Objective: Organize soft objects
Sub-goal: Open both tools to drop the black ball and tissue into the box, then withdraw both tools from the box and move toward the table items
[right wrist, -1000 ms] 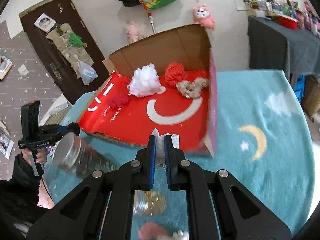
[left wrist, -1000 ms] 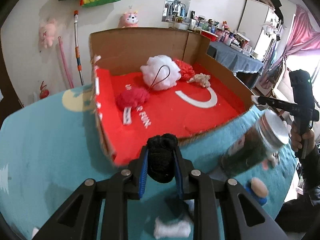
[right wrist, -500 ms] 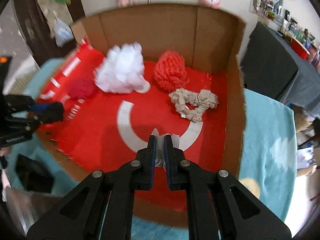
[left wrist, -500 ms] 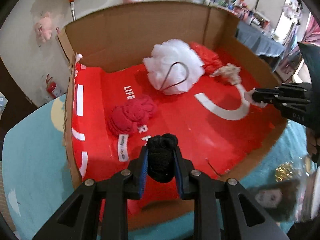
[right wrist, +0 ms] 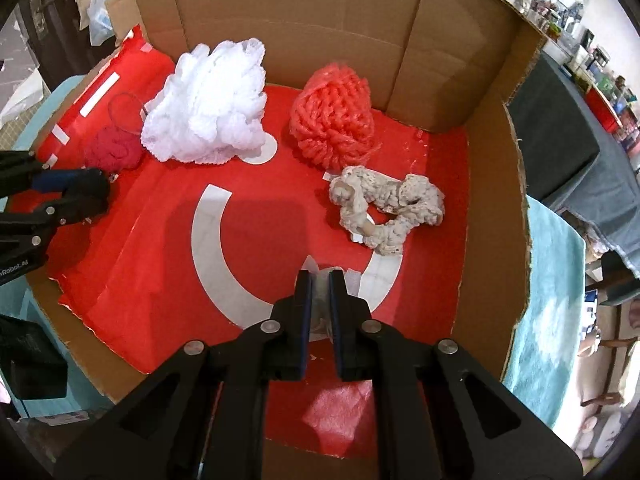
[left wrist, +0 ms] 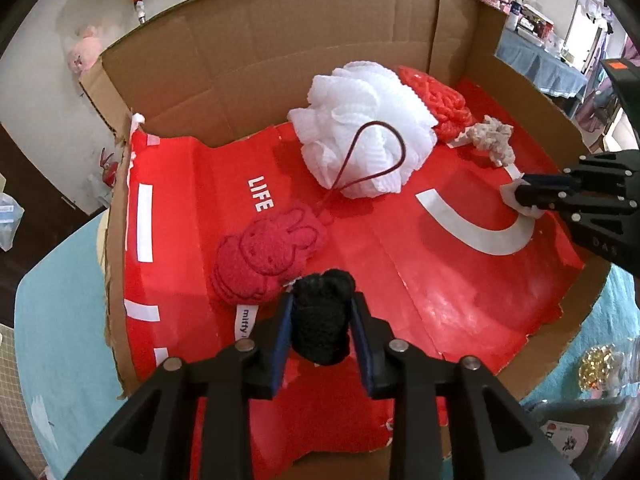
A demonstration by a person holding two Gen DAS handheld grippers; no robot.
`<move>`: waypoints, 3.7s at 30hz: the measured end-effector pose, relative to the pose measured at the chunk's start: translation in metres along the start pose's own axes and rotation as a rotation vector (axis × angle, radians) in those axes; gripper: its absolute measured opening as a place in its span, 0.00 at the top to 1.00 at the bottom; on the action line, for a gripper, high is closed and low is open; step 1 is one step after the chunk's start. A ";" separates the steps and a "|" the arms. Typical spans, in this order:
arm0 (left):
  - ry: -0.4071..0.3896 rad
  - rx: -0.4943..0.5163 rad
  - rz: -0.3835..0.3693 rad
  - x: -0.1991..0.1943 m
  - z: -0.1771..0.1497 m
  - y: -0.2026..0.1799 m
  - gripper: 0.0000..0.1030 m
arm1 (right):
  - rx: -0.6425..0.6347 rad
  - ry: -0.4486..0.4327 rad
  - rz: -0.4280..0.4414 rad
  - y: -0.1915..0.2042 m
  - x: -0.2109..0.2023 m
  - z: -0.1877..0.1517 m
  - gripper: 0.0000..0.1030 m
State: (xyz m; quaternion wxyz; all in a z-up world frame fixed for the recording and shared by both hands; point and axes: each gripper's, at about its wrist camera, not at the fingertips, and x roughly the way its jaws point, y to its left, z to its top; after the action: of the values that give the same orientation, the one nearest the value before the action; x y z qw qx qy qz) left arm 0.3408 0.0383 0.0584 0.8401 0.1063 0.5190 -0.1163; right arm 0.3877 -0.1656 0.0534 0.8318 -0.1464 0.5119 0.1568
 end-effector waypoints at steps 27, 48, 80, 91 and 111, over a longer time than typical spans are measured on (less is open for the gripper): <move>-0.491 -0.105 -0.010 -0.150 -0.040 -0.019 0.01 | 0.025 -0.273 0.004 0.028 -0.114 -0.016 0.26; -0.887 -0.139 0.038 -0.274 -0.177 -0.092 0.00 | 0.077 -0.769 -0.081 0.103 -0.283 -0.177 0.06; -0.795 -0.178 0.064 -0.214 -0.269 -0.136 0.00 | 0.247 -0.787 -0.125 0.123 -0.239 -0.295 0.05; -0.619 -0.239 0.087 -0.139 -0.270 -0.122 0.00 | 0.301 -0.664 -0.112 0.118 -0.164 -0.299 0.05; -0.430 -0.280 0.074 -0.107 -0.257 -0.073 0.02 | 0.286 -0.456 0.155 0.118 -0.111 -0.261 0.05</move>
State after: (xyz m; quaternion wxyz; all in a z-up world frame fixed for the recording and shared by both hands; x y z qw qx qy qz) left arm 0.0543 0.0548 0.0375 0.9414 -0.0191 0.3351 -0.0323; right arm 0.0817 -0.1761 0.0306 0.9233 0.0511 0.3379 0.1750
